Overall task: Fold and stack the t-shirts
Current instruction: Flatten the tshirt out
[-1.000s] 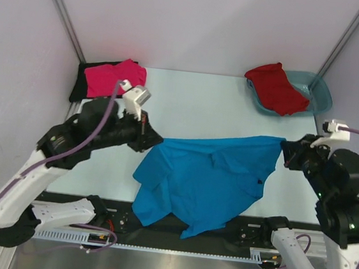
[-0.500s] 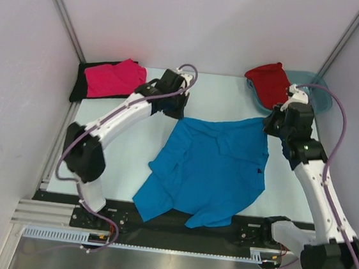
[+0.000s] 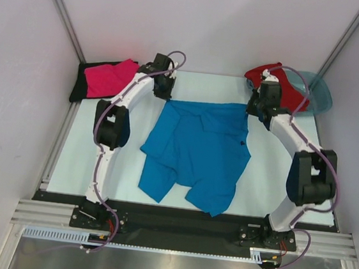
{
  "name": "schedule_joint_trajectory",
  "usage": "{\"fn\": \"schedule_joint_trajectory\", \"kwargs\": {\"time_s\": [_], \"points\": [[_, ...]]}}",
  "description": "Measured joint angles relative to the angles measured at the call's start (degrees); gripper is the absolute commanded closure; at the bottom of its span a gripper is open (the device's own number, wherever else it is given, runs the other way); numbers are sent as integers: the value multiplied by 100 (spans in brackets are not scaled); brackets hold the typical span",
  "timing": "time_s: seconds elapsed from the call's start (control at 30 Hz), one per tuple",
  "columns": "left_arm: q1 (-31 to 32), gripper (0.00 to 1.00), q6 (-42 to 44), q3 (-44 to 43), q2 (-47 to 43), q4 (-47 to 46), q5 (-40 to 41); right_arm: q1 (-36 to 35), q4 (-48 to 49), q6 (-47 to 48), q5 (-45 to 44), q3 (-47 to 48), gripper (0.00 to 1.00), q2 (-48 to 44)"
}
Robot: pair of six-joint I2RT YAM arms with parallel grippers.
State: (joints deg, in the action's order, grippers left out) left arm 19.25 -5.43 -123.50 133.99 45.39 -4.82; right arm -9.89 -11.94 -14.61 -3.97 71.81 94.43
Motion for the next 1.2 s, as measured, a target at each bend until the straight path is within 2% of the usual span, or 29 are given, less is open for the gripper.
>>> {"fn": "schedule_joint_trajectory", "kwargs": {"time_s": [0.1,0.13,0.17,0.2,0.23,0.3,0.47,0.53,0.7,1.0,1.2], "points": [[-275,98,0,-376,356,-35,-184,-28,195,11,50,540,100,678],[-354,76,0,-422,422,-87,-243,-35,251,13,76,713,100,885],[-431,62,35,-452,479,-131,-302,-42,302,13,101,870,100,1088],[-474,43,59,-466,511,-168,-308,-50,365,22,105,1032,91,1294],[-525,1,92,-492,557,-219,-319,-50,409,31,105,1167,81,1469],[-595,0,85,-560,651,-313,-297,-48,503,61,85,1331,62,1751],[-645,0,94,-426,680,-518,-144,-72,660,192,-35,1550,50,2135],[-636,0,85,59,428,-717,-131,-107,695,284,-151,1550,50,2118],[-619,0,-164,1923,-758,-946,-208,-269,586,420,-267,1521,49,1759],[-501,0,-852,4809,-3239,-1753,-581,-885,144,409,-107,841,49,-103],[-485,0,-1117,5984,-3539,-2175,-752,-1099,-116,396,-9,323,49,-737]]}}
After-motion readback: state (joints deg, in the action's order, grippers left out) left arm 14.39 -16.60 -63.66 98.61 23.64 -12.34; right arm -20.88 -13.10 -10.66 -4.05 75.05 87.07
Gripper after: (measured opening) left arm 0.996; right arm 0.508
